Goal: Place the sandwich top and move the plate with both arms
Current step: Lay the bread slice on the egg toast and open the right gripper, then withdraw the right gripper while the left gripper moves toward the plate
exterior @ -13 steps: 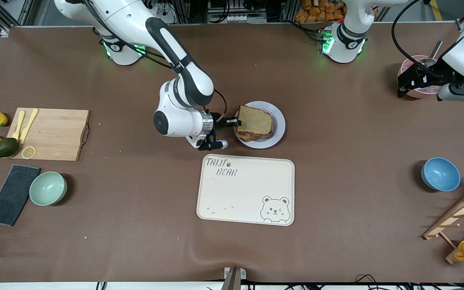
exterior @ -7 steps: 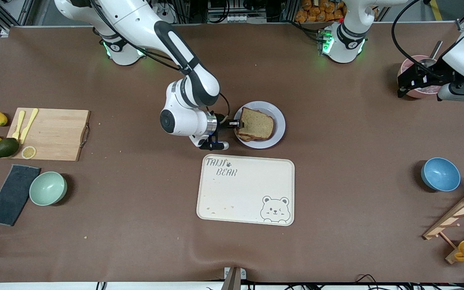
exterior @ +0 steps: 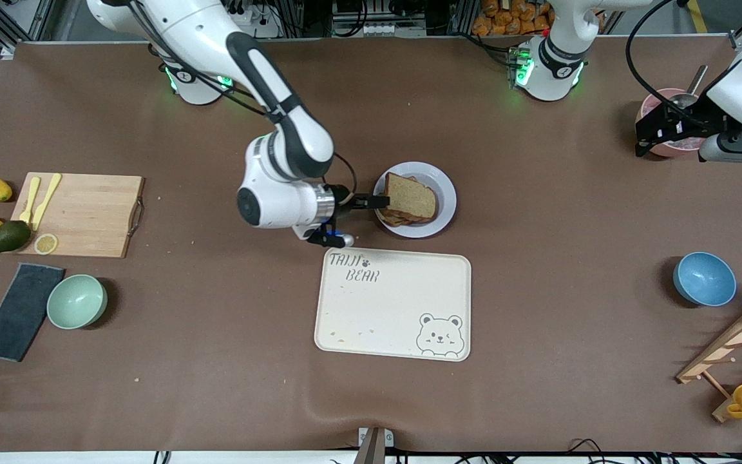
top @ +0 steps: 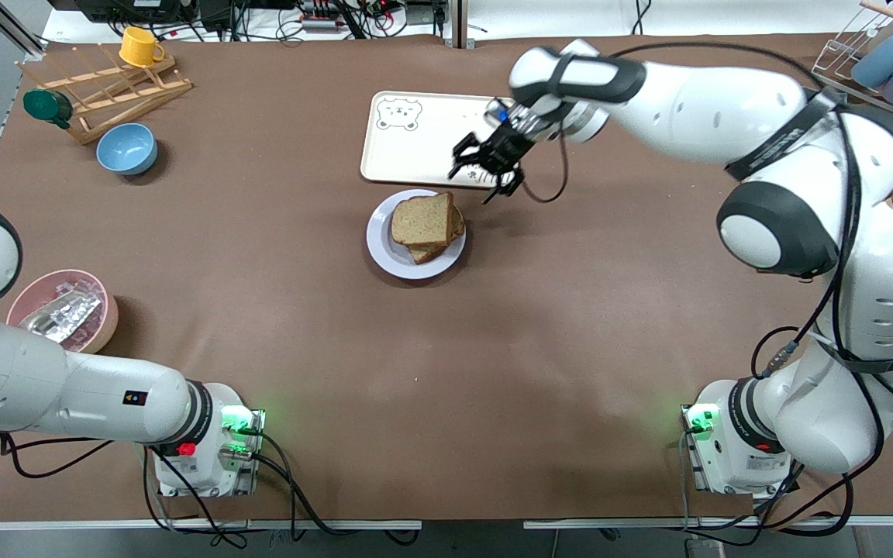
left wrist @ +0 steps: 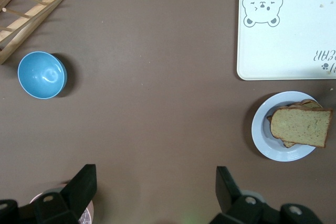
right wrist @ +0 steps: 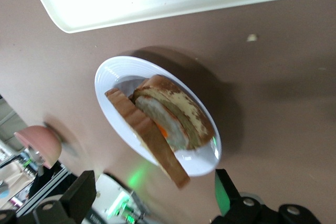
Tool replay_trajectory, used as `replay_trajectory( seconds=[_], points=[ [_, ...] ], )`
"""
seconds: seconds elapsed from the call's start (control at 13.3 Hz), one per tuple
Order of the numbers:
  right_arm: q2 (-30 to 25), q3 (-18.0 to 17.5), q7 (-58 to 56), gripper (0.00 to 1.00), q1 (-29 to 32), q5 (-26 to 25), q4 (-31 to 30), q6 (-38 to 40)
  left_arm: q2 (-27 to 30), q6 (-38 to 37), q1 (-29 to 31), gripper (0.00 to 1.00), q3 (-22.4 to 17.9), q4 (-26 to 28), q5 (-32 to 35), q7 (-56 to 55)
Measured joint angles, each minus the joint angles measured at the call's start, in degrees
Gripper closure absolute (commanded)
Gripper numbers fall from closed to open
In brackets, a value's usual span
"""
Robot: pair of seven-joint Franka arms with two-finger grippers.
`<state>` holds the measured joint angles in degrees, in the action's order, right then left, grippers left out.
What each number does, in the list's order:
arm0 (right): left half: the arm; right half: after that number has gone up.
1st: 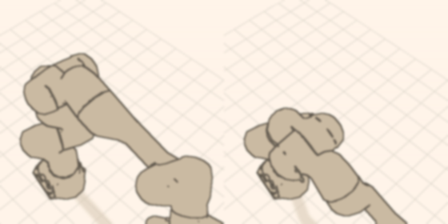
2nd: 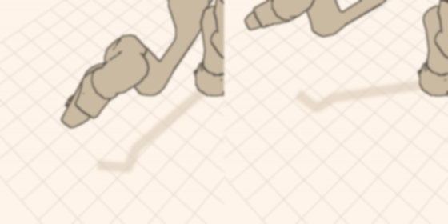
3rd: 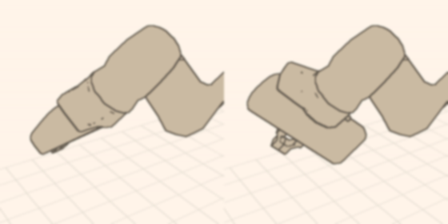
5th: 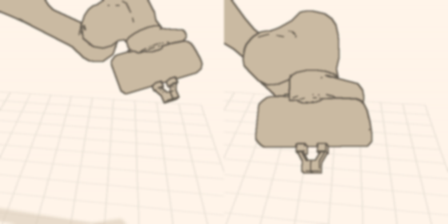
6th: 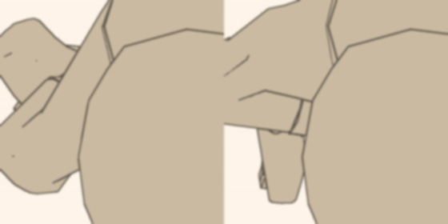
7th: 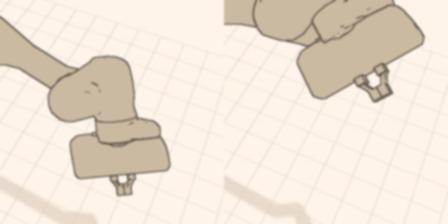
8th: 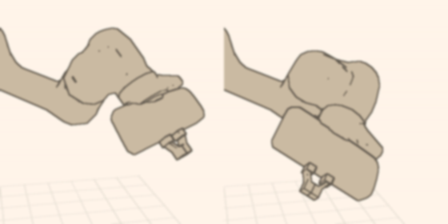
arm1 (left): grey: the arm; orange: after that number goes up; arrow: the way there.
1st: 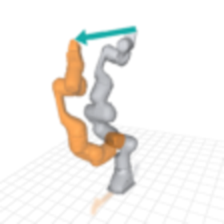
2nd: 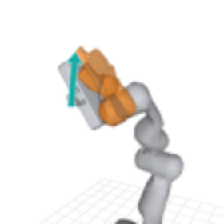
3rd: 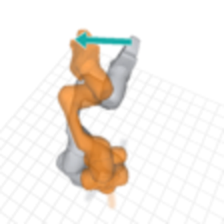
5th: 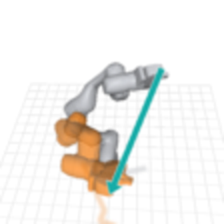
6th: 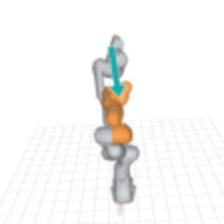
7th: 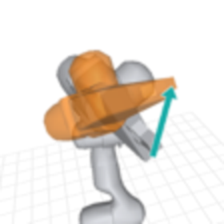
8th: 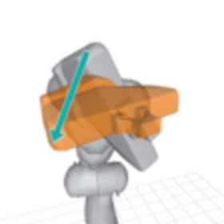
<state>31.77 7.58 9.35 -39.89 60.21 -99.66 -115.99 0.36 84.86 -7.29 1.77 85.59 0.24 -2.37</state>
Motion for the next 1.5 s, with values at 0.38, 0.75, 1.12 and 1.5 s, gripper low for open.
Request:
replay_trajectory(
  seconds=[0.38,0.75,1.12,1.5],
  points=[
    [-5.1,12.2,0.1,0.00,1.7,-13.2,2.4,19.9,-2.6,0.0,1.6,0.00,-0.3,0.4,-4.7,0.0],
    [-5.6,22.2,-0.8,0.00,2.2,-22.3,6.7,29.6,-6.8,0.1,3.3,0.00,-0.4,1.9,-6.5,0.0],
    [-5.5,23.6,-15.9,0.00,13.7,-28.9,7.8,31.9,-8.7,0.3,3.5,0.00,-0.4,2.1,-6.6,0.1],
    [-5.6,13.1,-32.0,0.00,31.9,-41.4,11.5,26.6,-11.4,1.5,4.8,0.00,-0.4,3.3,-12.4,1.5]
  ],
)
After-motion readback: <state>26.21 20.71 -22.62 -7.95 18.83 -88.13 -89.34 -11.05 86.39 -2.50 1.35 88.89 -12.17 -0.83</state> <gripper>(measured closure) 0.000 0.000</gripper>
